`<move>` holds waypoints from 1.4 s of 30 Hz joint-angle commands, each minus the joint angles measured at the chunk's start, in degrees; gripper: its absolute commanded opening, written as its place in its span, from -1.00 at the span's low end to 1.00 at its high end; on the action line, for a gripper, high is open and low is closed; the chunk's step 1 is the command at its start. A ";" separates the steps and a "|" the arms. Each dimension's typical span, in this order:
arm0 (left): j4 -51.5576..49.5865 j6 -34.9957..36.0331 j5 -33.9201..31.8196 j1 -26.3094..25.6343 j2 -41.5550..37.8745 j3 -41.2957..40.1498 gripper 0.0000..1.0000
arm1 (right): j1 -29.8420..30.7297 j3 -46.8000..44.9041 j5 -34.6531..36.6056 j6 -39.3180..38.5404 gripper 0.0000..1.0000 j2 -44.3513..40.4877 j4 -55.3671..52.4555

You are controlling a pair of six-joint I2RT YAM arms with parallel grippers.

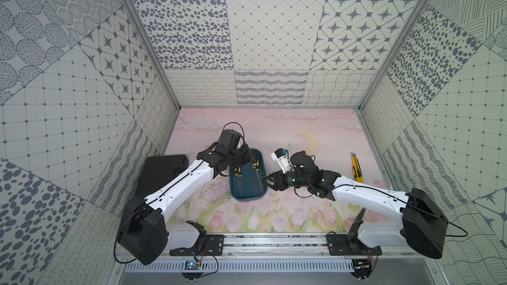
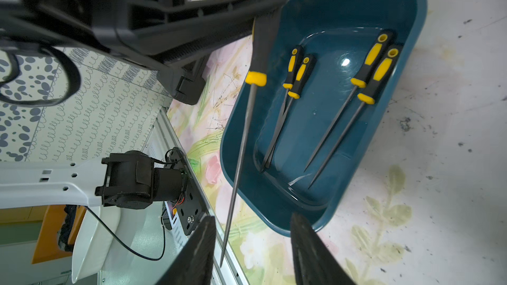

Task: Take the file tool out of the storage box
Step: Pick up the file tool from the storage box.

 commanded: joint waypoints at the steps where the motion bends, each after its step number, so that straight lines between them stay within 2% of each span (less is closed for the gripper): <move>1: 2.28 -4.14 1.84 -0.41 -1.55 0.00 -0.79 | 0.89 1.88 -0.38 0.90 -0.13 1.34 4.96; 8: 3.08 -3.94 1.32 -0.56 -1.47 -0.68 -0.81 | 1.80 2.79 -0.43 0.71 -0.46 2.63 4.84; 12: 3.44 -3.99 1.28 -0.64 -1.48 -0.68 -0.81 | 2.00 3.07 -0.17 0.71 -0.73 2.81 4.51; 17: 3.67 -3.68 1.16 -0.65 -1.22 -0.67 -0.81 | 2.22 3.24 -0.01 0.76 -0.90 3.15 4.55; 20: 4.65 -4.08 1.25 -0.67 -1.20 -1.24 -0.81 | 2.39 3.51 0.06 0.86 -0.99 3.59 4.47; 25: 5.46 -4.43 1.30 -0.63 -1.20 -1.25 -0.79 | 2.67 3.72 0.38 0.99 -1.00 3.60 4.38; 30: 6.87 -4.12 1.64 -0.71 -0.98 -1.08 -0.66 | 2.70 4.05 3.92 1.49 -1.00 2.86 2.83; 33: 7.63 -3.72 1.47 -0.70 -0.97 -0.94 -0.41 | 2.69 4.43 8.56 1.68 -1.00 1.88 -0.59; 36: 8.05 -1.63 2.55 -0.72 -0.35 0.30 -0.06 | 2.72 4.65 12.88 1.32 -1.00 0.40 -3.87; 42: 4.06 4.22 4.38 -0.72 0.78 4.80 0.83 | 2.68 5.47 22.39 0.90 -1.00 -2.97 -12.42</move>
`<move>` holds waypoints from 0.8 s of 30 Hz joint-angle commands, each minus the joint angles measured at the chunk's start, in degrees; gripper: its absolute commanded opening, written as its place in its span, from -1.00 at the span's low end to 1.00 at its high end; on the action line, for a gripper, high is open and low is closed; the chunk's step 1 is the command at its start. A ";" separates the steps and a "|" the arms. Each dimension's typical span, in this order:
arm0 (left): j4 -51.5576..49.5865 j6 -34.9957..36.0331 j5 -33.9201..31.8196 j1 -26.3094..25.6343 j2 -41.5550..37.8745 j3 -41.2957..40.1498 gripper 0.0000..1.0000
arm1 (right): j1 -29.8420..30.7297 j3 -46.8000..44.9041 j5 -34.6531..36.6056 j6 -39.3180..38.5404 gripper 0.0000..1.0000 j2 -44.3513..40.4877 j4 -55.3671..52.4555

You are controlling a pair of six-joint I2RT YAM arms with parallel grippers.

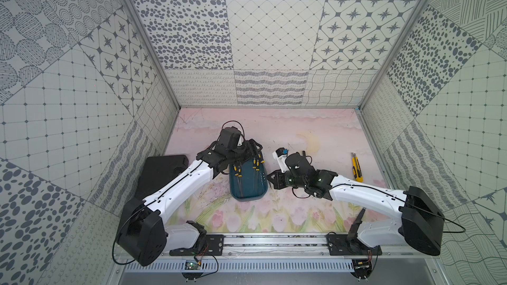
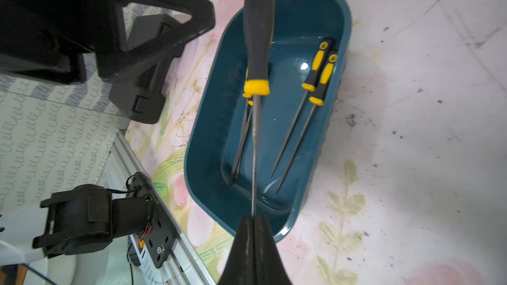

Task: Take the file tool out of the storage box
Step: Pick up the file tool from the storage box, then place the file tool at the center of the board.

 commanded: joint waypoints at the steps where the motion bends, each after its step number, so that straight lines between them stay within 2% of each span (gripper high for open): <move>1: -1.62 6.59 2.65 -0.11 0.47 3.88 0.94 | 0.26 2.49 10.13 -0.93 -1.00 -3.64 -6.30; 5: -7.42 10.49 2.43 -0.18 0.18 5.99 0.97 | 0.13 3.24 23.08 0.24 -1.00 -5.89 -15.33; 8: -12.10 11.33 4.00 -0.22 1.32 7.68 0.98 | -1.15 2.37 29.28 1.24 -1.00 -6.64 -17.91; 12: -12.94 11.46 4.66 -0.87 1.71 7.02 0.97 | -5.29 1.89 29.05 0.66 -1.00 -5.27 -19.26; 16: -14.38 12.71 5.09 -1.52 2.16 6.65 0.98 | -9.30 1.23 25.88 -1.42 -1.00 -3.38 -19.26; 24: -15.39 14.66 2.80 -3.39 1.83 6.19 0.97 | -14.55 1.07 21.83 -4.94 -1.00 0.63 -18.30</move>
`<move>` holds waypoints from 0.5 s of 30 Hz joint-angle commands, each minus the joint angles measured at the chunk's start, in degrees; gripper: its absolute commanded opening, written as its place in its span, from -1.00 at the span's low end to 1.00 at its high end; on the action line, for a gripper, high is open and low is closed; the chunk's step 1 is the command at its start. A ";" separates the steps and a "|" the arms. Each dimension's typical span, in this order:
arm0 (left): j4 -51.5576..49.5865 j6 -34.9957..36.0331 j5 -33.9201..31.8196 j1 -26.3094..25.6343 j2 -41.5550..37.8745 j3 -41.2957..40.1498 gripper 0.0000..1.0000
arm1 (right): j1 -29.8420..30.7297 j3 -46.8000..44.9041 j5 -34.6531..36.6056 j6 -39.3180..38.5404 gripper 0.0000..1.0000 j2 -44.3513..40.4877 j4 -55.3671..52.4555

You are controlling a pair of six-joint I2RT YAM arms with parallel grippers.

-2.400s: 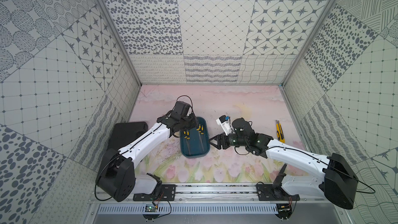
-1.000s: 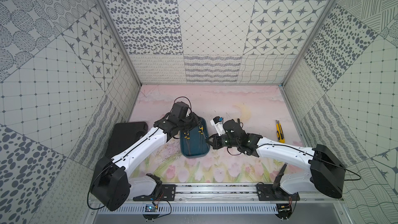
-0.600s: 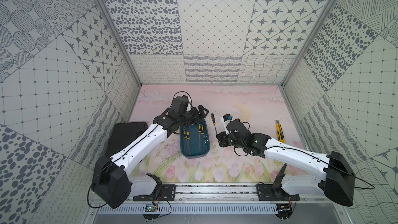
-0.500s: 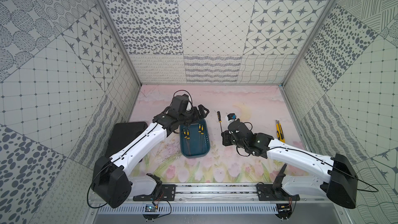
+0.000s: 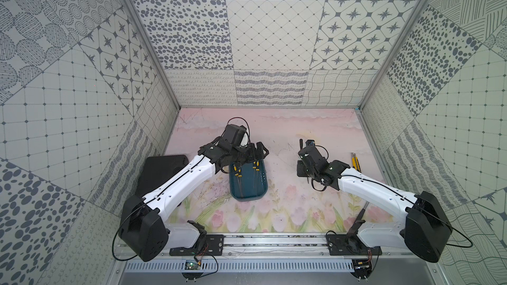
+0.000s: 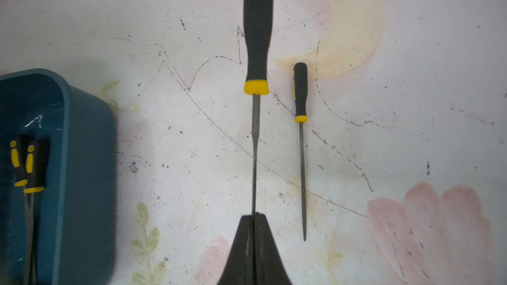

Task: Take the file tool out of the storage box
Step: Place the file tool at the center of the board.

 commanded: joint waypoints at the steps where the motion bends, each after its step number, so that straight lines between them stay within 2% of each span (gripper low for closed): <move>1: -2.92 3.74 -0.43 -0.96 0.13 0.03 0.98 | -1.47 -0.22 -2.11 -2.65 -1.00 1.89 0.99; 15: -4.40 4.87 -3.92 -1.60 -0.55 -0.96 0.98 | -4.10 2.59 -5.15 -6.28 -1.00 11.53 2.60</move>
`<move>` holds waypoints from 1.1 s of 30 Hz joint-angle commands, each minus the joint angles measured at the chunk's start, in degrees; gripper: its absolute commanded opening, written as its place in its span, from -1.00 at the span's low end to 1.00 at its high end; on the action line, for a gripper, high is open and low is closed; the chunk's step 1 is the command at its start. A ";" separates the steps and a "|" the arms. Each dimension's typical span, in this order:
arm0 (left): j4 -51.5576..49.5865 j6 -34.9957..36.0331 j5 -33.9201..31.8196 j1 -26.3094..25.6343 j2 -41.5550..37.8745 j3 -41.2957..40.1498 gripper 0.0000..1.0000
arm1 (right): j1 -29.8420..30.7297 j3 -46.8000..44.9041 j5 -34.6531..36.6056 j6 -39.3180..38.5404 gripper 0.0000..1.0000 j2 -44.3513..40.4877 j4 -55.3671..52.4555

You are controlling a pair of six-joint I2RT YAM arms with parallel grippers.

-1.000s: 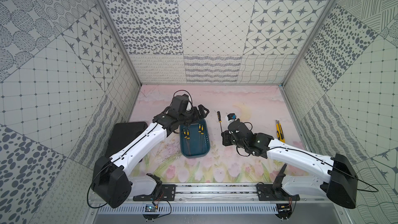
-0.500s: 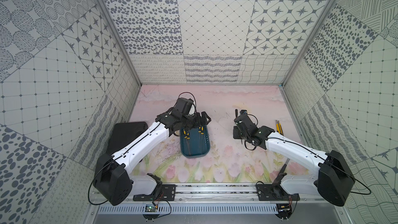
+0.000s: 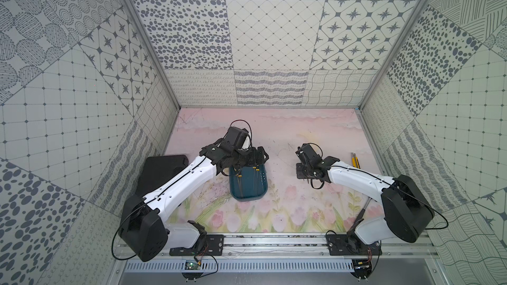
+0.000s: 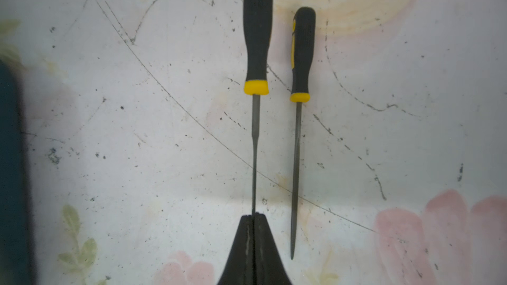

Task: Take the file tool out of the storage box
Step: Place the file tool at the center of the board.

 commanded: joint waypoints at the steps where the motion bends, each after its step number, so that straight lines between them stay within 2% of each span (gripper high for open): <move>1: -1.65 2.04 -1.94 -0.22 -0.42 -0.46 0.98 | -0.31 2.21 -0.41 -1.32 -1.00 2.05 2.22; 33: 0.11 0.57 -4.71 -0.85 1.58 -1.77 0.95 | -1.40 1.31 0.16 1.30 -1.00 8.59 4.31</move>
